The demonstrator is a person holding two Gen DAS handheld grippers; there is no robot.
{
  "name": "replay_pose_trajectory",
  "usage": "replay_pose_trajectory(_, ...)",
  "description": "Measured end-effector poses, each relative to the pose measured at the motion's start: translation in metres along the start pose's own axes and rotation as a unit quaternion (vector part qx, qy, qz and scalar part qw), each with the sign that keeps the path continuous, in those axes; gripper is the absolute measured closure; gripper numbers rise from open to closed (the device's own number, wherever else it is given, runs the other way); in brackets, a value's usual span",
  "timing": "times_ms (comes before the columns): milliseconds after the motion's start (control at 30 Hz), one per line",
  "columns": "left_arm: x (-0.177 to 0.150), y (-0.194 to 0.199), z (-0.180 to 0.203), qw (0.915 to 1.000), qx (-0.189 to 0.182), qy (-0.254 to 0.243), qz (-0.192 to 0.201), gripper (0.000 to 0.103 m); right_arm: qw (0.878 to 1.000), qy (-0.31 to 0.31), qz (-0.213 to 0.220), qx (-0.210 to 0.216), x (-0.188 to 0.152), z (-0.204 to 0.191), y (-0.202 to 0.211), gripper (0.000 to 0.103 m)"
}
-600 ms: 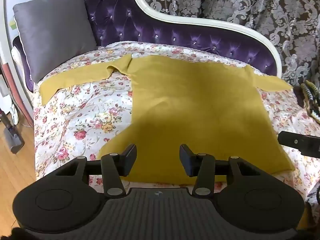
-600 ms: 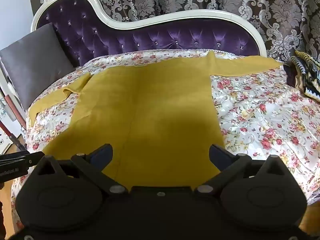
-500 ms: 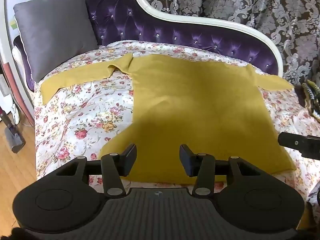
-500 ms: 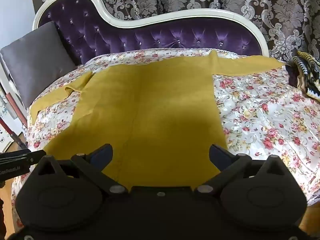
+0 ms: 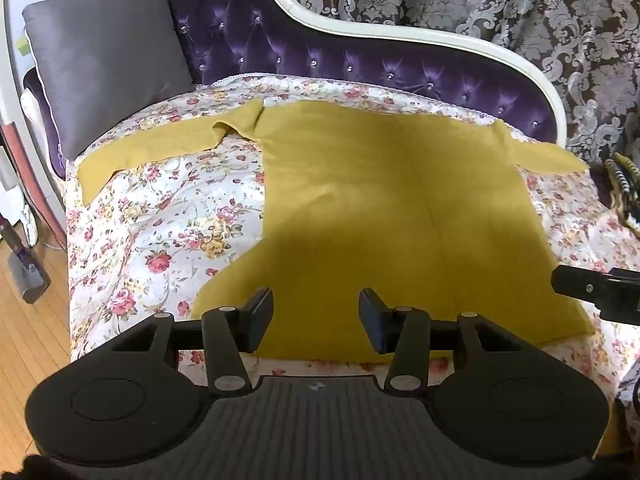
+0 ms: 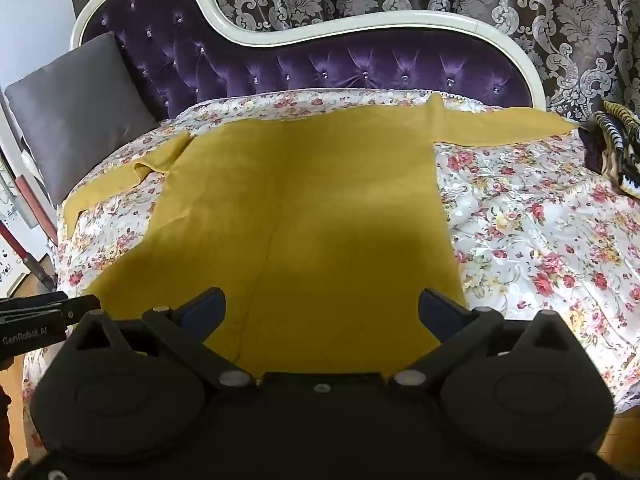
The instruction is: Fold small clothes
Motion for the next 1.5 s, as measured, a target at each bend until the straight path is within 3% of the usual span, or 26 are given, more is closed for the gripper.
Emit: replay_pose_trajectory(1500,-0.003,-0.0086,0.0068,0.9997,-0.005,-0.004,-0.026,0.057,1.0,-0.002,-0.009,0.02,-0.0023,-0.0022,-0.0052,0.001)
Point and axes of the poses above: each gripper's, at about its wrist camera, not at the fingertips, and y roughly against the way its jaws point, z to its right, x to its top, the point moved 5 cm from there along -y, roughly the way its jaws point, and after that the axes turned 2 degrees about -x, right-handed, at the moved point
